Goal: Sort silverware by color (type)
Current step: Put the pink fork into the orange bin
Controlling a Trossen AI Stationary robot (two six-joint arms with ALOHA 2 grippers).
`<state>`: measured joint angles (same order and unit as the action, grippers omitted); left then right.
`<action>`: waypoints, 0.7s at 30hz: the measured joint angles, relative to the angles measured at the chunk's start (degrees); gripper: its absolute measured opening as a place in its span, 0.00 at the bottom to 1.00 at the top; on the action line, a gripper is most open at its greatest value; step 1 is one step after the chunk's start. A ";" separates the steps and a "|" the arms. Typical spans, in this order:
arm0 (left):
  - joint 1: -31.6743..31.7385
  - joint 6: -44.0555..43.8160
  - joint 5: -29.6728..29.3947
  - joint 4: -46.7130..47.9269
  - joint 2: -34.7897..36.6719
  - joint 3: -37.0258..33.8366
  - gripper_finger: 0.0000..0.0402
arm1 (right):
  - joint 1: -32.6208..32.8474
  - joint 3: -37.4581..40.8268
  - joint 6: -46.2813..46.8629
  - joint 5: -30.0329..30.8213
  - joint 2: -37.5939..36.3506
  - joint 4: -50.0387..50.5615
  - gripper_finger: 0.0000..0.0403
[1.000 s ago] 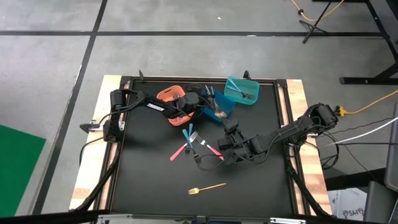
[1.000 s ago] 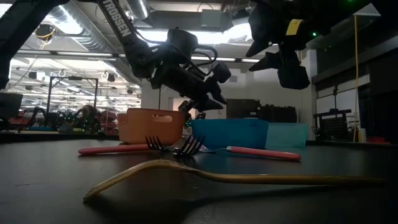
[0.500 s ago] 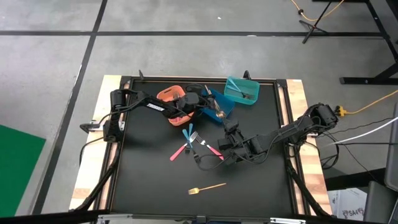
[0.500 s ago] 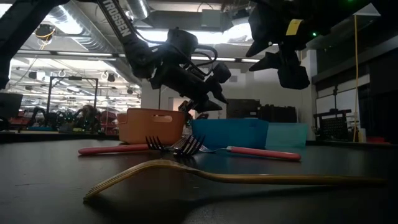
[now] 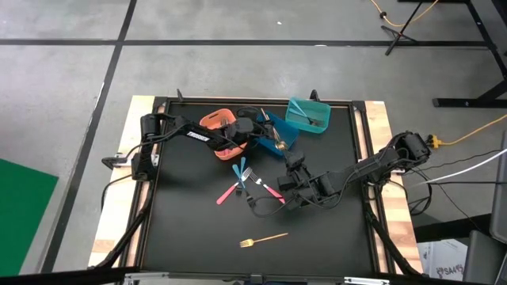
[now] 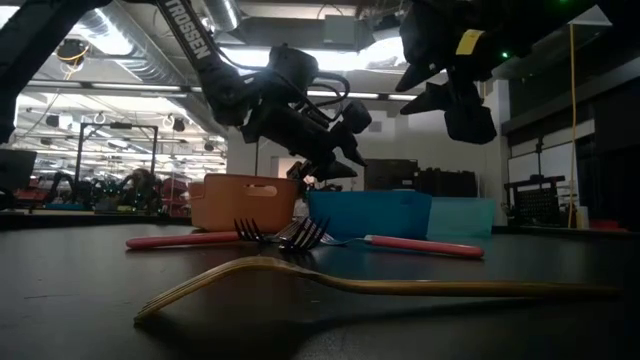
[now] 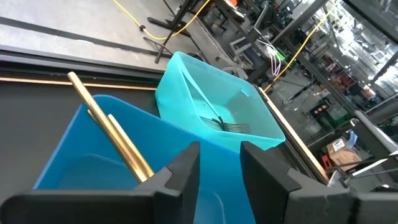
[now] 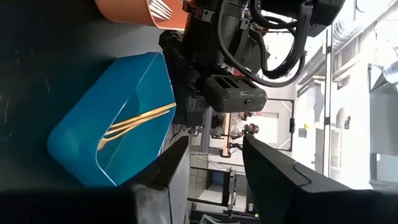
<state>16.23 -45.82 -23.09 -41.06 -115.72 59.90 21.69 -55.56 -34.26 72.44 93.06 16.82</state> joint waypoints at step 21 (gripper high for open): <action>2.66 18.78 6.92 -0.94 3.78 0.00 0.27 | -0.02 0.02 19.22 -7.38 0.04 0.15 0.35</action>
<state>18.89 -27.04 -16.17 -42.00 -111.94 59.90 21.67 -55.55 -15.05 65.07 93.10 16.97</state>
